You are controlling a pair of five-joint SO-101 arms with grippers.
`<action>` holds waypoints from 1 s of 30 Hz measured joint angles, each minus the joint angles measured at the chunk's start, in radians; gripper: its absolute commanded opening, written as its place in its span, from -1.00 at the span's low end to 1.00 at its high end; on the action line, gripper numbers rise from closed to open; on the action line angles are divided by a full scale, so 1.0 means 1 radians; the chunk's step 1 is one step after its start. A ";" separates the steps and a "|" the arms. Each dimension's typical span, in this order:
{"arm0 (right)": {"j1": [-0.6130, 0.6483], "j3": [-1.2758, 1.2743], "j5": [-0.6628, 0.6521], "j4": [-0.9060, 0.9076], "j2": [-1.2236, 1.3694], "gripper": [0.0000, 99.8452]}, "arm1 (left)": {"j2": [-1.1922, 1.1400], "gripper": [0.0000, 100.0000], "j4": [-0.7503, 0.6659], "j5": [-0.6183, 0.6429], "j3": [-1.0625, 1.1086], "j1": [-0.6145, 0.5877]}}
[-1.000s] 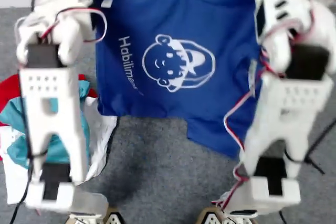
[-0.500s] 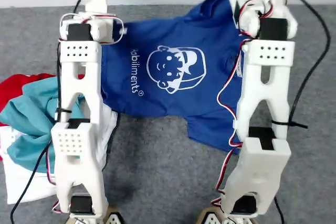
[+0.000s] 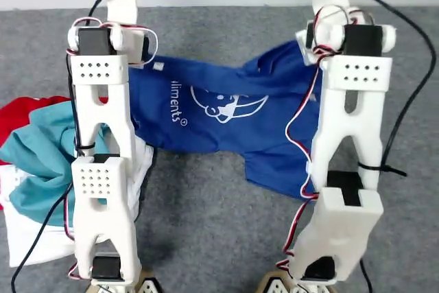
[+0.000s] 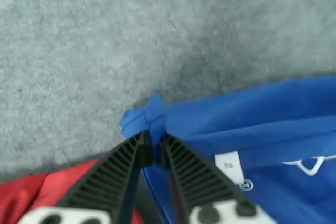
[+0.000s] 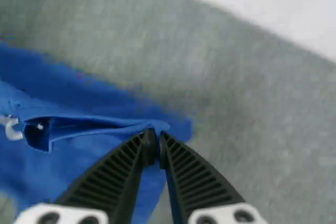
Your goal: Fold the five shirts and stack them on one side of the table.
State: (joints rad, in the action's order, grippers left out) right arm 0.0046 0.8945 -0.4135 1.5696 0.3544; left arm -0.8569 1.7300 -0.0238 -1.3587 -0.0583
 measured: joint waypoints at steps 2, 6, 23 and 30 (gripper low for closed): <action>-0.002 0.000 -0.012 0.069 -0.012 -0.98 | 0.000 -0.98 0.005 -0.005 0.026 0.000; -0.003 0.000 -0.035 0.172 -0.021 -0.98 | 0.000 -0.98 0.005 -0.008 0.124 0.000; -0.066 -0.364 -0.063 0.183 -0.032 -0.98 | 0.000 -0.98 0.005 -0.038 0.483 0.002; -0.071 -0.545 -0.063 0.169 -0.032 -0.98 | 0.000 -0.98 0.003 -0.038 0.566 0.002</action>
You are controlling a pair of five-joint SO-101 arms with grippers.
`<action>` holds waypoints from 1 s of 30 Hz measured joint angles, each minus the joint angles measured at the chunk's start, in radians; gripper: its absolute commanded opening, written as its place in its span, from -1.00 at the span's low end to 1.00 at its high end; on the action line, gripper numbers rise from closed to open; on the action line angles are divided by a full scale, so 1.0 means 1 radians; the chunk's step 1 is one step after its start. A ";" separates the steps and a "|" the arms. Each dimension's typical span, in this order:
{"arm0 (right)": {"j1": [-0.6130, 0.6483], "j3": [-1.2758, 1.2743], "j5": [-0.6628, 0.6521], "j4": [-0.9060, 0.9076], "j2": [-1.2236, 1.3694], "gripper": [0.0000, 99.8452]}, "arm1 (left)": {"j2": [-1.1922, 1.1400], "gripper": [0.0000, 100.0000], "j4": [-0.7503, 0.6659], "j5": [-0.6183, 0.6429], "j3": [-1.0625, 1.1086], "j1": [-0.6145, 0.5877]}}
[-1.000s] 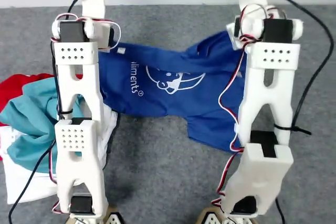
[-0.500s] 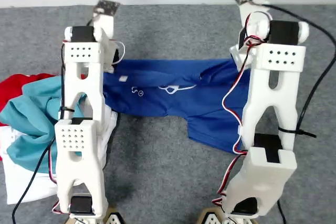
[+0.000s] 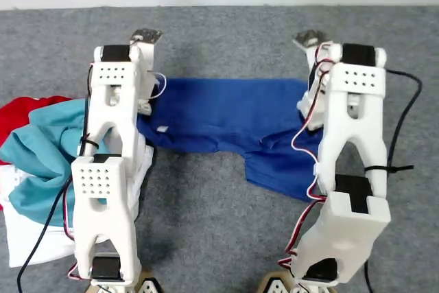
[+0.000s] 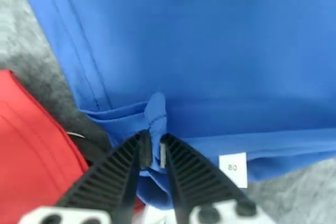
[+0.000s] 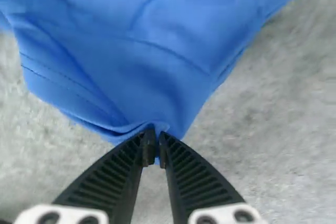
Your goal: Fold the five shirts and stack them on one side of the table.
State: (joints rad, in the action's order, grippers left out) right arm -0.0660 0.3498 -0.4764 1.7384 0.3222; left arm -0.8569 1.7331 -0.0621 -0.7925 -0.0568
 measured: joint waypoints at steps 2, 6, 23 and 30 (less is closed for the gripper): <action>0.000 -0.040 0.005 -0.009 0.000 -0.98 | 0.000 -0.98 -0.002 0.000 0.006 0.000; 0.000 -0.135 0.041 -0.040 -0.052 -0.98 | 0.000 -0.98 -0.002 0.000 0.017 0.000; 0.026 -0.934 0.049 -0.430 -0.543 -0.56 | 0.000 -0.76 -0.002 -0.005 0.017 0.000; -0.015 -0.934 0.049 -0.494 -0.647 -0.57 | 0.127 -0.76 -0.003 -0.064 0.106 0.000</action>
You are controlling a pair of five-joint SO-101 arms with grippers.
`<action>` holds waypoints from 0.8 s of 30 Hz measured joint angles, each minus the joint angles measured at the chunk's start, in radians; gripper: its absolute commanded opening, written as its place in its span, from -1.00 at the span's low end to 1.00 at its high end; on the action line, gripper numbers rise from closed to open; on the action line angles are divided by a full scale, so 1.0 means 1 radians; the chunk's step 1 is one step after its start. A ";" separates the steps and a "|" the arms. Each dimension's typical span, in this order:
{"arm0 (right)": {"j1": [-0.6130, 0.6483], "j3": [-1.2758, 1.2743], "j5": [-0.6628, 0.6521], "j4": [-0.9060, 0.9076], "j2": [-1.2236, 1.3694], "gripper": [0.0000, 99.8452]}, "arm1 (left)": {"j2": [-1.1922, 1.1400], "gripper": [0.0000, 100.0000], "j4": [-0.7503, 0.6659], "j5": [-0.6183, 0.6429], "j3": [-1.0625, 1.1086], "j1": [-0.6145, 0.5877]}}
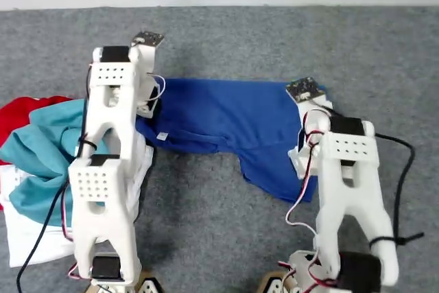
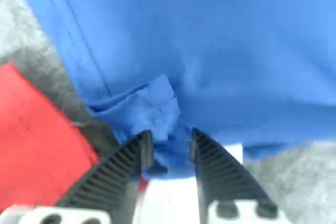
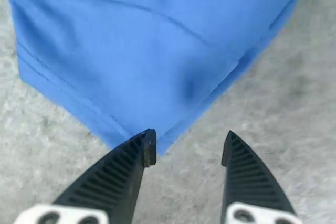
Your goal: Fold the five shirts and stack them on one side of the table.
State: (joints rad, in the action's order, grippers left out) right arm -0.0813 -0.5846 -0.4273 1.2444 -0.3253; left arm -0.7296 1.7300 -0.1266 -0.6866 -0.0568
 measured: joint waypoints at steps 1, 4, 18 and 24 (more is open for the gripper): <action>-0.026 0.006 0.000 -0.026 -0.008 -0.57 | 0.049 -0.76 0.002 -0.014 0.032 0.000; -0.060 0.009 0.000 -0.126 -0.012 -0.57 | 0.193 -0.76 0.002 -0.066 0.150 0.000; -0.078 0.215 0.106 -0.270 0.407 -0.57 | 0.408 -0.75 -0.072 -0.041 0.351 0.106; -0.091 0.267 0.107 -0.138 0.442 -0.57 | 0.238 -0.76 -0.086 -0.017 0.330 0.184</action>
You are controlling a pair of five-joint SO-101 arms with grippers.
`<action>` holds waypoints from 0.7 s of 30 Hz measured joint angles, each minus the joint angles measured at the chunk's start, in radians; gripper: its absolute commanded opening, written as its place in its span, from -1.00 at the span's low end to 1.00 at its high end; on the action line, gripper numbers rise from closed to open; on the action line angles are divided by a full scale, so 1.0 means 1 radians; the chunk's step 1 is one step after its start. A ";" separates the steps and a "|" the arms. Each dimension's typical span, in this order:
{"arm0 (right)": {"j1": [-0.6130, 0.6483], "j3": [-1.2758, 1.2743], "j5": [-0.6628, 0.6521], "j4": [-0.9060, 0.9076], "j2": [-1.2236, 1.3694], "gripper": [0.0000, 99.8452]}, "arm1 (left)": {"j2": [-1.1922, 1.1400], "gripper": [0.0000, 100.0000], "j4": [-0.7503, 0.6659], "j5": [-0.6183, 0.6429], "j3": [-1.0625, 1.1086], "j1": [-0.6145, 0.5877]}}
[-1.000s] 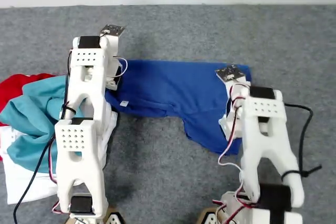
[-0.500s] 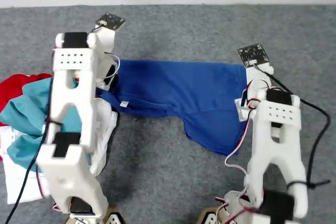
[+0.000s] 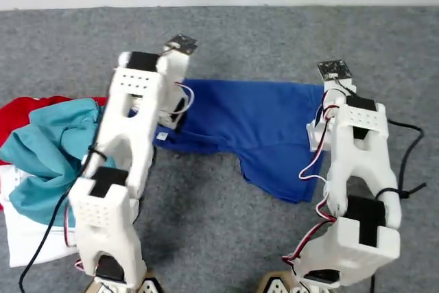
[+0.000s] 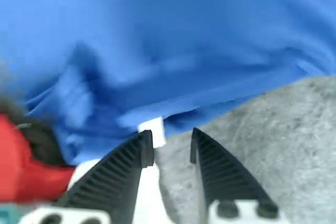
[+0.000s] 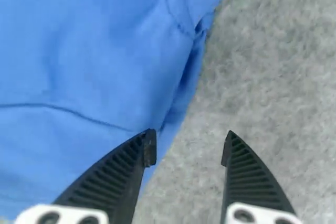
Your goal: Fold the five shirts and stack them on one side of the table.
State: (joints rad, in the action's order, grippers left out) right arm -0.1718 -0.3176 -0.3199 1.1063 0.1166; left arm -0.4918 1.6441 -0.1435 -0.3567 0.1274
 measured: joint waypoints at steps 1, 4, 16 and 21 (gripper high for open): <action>0.000 0.000 -0.009 0.031 0.000 -0.57 | -0.018 -0.76 0.000 0.003 -0.014 0.012; 0.006 0.000 -0.115 0.130 -0.035 -0.57 | -0.041 -0.76 0.014 0.011 -0.041 0.040; 0.064 -0.316 -0.736 0.153 -0.361 -0.57 | 0.150 -0.89 0.091 0.009 -0.161 -0.075; 0.075 -0.396 -0.996 0.153 -0.446 -0.57 | 0.371 -0.90 0.092 0.009 -0.034 -0.215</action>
State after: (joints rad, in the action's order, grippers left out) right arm -0.0967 -0.7135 -1.3157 1.2597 -0.3299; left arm -0.1204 1.7361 -0.1343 -0.3905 -0.0875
